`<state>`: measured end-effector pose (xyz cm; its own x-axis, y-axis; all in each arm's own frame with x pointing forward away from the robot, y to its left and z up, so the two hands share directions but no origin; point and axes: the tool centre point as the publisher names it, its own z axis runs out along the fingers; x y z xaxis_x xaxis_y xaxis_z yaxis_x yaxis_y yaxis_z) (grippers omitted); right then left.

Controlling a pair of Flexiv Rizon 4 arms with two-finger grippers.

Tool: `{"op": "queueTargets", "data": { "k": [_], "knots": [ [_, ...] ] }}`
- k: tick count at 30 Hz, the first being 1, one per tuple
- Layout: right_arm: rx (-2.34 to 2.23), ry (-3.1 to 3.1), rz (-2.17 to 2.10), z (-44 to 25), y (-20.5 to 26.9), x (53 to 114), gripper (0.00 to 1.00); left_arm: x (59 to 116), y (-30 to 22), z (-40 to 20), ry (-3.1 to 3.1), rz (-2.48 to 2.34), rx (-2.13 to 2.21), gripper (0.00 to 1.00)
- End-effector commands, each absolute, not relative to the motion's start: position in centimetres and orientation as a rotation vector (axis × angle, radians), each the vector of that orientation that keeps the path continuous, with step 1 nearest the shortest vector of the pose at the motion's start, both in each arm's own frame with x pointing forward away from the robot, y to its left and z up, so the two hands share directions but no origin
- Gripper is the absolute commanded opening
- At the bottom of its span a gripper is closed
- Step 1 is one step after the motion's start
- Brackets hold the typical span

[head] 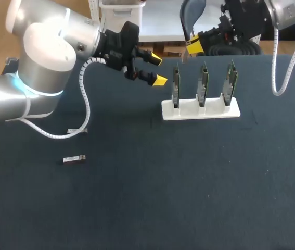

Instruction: Pick up the optical module with the left hand, and insert it into the network port with the right hand.

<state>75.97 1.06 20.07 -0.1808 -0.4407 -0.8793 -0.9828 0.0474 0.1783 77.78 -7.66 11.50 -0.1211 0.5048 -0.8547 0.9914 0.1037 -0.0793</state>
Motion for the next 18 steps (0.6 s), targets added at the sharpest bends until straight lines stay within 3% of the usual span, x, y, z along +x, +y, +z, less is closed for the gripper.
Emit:
{"op": "queueTargets", "data": {
  "k": [1, 18],
  "knots": [
    [-1.441, 1.690, 1.088, 20.02, 1.06, 75.95, 0.00, 77.89, -8.12, 11.32, 1.718, -0.929, 1.495, 1.00],
    [-1.471, 1.678, 1.058, 20.06, 1.00, 75.97, 0.00, 77.91, -8.34, 11.16, 1.728, -0.931, 1.515, 1.00]
  ]
}}
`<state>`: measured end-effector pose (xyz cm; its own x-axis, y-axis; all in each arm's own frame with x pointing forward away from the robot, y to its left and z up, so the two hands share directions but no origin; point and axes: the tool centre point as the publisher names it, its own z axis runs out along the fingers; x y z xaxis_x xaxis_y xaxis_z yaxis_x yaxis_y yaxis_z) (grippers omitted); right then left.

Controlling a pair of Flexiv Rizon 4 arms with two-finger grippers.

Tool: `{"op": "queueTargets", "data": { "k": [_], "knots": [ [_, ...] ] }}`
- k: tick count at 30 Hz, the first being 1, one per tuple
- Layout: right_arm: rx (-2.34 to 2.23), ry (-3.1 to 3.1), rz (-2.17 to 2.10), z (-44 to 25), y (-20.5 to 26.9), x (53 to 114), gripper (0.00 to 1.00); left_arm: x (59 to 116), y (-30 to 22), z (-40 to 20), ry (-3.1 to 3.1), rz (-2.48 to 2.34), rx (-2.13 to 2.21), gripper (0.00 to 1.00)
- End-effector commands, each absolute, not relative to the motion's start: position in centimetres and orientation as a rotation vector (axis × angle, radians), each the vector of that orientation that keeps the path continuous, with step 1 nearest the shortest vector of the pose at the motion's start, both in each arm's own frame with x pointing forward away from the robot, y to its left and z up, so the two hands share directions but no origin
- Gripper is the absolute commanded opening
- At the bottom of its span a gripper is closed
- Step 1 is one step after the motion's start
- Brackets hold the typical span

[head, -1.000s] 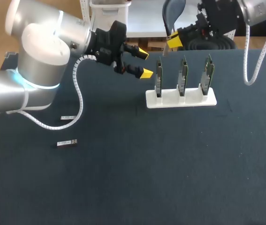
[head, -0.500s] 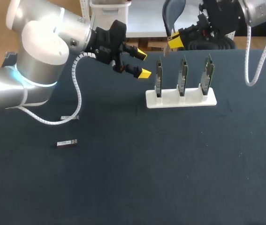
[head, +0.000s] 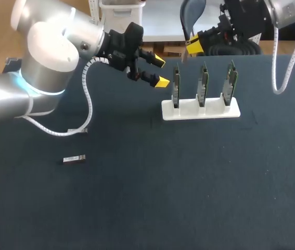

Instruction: Pick up the optical module with the left hand, and insert it into the network port with the right hand.

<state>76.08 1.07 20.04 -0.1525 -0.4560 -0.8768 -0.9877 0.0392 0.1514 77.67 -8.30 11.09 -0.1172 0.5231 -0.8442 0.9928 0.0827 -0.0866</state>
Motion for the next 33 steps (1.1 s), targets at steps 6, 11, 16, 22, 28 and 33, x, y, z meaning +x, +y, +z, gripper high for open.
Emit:
{"op": "queueTargets", "data": {
  "k": [6, 11, 16, 22, 28, 33],
  "knots": [
    [-1.487, 1.672, 1.059, 20.1, 1.0, 76.0, 0.00, 77.9, -8.3, 11.1, 1.740, -0.926, 1.520, 1.00],
    [-1.523, 1.653, 1.055, 20.1, 1.1, 76.1, 0.00, 77.9, -8.3, 11.1, 1.740, -0.926, 1.520, 1.00],
    [-1.570, 1.636, 1.055, 19.9, 1.5, 76.3, 0.00, 77.9, -8.3, 11.1, 1.740, -0.926, 1.520, 1.00],
    [-1.621, 1.625, 1.039, 19.4, 2.1, 76.7, 0.00, 77.9, -8.3, 11.1, 1.740, -0.926, 1.520, 1.00],
    [-1.641, 1.637, 1.000, 18.7, 2.7, 76.6, 0.00, 77.9, -8.3, 11.1, 1.740, -0.926, 1.520, 1.00],
    [-1.646, 1.657, 0.953, 18.1, 3.1, 76.3, 0.00, 77.9, -8.3, 11.1, 1.740, -0.926, 1.520, 1.00]
  ]
}}
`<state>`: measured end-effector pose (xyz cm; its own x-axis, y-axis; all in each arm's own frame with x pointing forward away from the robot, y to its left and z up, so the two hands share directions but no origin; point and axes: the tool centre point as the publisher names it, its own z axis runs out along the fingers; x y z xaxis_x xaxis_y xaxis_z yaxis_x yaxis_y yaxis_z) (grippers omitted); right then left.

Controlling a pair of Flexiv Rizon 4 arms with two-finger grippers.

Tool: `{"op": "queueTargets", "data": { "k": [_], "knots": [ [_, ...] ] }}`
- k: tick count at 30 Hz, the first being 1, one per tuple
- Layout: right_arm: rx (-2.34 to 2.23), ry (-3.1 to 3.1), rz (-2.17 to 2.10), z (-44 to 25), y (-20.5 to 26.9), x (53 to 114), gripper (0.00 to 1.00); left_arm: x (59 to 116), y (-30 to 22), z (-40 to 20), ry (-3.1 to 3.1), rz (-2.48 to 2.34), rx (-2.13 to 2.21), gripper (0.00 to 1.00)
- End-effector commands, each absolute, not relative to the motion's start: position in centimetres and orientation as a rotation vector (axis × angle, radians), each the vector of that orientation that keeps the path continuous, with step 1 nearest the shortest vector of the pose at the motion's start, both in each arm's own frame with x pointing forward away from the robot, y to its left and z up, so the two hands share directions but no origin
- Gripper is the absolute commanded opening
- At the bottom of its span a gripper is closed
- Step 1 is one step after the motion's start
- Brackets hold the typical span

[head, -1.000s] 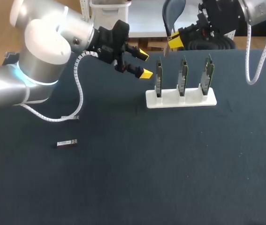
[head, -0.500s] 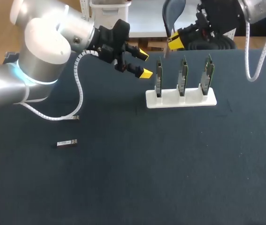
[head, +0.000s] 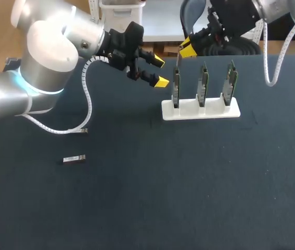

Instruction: Pick up the optical module with the left hand, and insert it into the network port with the right hand.

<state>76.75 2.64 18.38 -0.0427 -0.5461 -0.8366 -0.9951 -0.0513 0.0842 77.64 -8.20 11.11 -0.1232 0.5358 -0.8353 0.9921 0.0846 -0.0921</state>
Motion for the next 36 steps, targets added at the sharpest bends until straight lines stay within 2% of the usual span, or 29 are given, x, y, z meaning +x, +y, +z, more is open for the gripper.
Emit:
{"op": "queueTargets", "data": {
  "k": [1, 36],
  "knots": [
    [-1.648, 1.659, 0.949, 18.0, 3.2, 76.3, 0.00, 77.9, -8.3, 11.1, 1.740, -0.926, 1.520, 1.00],
    [-1.619, 1.729, 0.855, 16.7, 2.7, 76.0, 0.00, 77.9, -8.3, 11.1, 1.740, -0.926, 1.520, 1.00]
  ]
}}
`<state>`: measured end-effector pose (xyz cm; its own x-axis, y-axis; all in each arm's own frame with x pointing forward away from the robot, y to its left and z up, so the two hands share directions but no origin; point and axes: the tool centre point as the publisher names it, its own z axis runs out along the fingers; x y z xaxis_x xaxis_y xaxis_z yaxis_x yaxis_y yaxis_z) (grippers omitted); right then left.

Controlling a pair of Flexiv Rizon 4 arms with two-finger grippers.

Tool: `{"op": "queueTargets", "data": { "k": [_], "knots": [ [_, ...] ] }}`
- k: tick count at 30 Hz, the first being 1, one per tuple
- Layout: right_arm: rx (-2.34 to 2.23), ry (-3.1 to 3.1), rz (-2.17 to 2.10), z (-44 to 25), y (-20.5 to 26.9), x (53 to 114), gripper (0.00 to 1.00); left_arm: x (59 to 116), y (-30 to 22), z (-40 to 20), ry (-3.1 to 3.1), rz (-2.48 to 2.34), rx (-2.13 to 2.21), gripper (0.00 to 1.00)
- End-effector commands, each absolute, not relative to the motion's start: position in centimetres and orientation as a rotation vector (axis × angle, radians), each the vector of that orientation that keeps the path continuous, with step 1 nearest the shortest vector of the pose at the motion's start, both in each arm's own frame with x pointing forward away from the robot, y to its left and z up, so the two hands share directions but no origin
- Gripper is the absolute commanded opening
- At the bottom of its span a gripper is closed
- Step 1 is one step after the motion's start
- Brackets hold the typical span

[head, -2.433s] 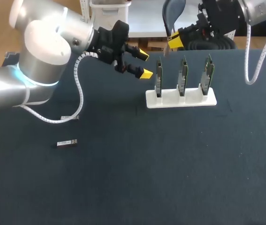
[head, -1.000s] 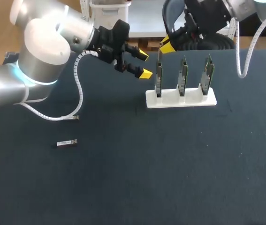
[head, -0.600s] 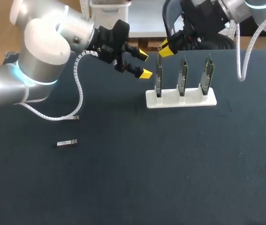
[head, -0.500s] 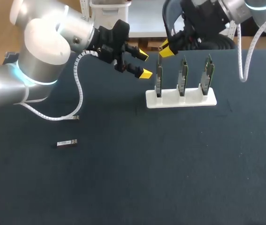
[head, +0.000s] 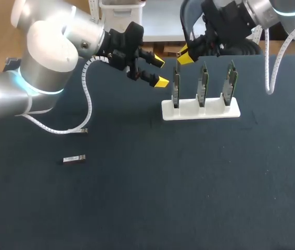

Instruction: Pick up the optical module with the left hand, and insert it into the network port with the right hand.

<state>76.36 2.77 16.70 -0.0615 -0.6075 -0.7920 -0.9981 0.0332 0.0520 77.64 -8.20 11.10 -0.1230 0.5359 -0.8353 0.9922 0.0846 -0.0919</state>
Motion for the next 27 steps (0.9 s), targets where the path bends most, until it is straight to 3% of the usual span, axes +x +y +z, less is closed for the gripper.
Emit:
{"op": "queueTargets", "data": {
  "k": [1, 27],
  "knots": [
    [-1.612, 1.727, 0.855, 16.81, 2.65, 76.06, 0.00, 77.88, -8.31, 11.13, 1.740, -0.926, 1.520, 1.00],
    [-1.583, 1.754, 0.841, 16.80, 2.68, 76.52, 0.00, 77.88, -8.31, 11.13, 1.740, -0.926, 1.520, 1.00]
  ]
}}
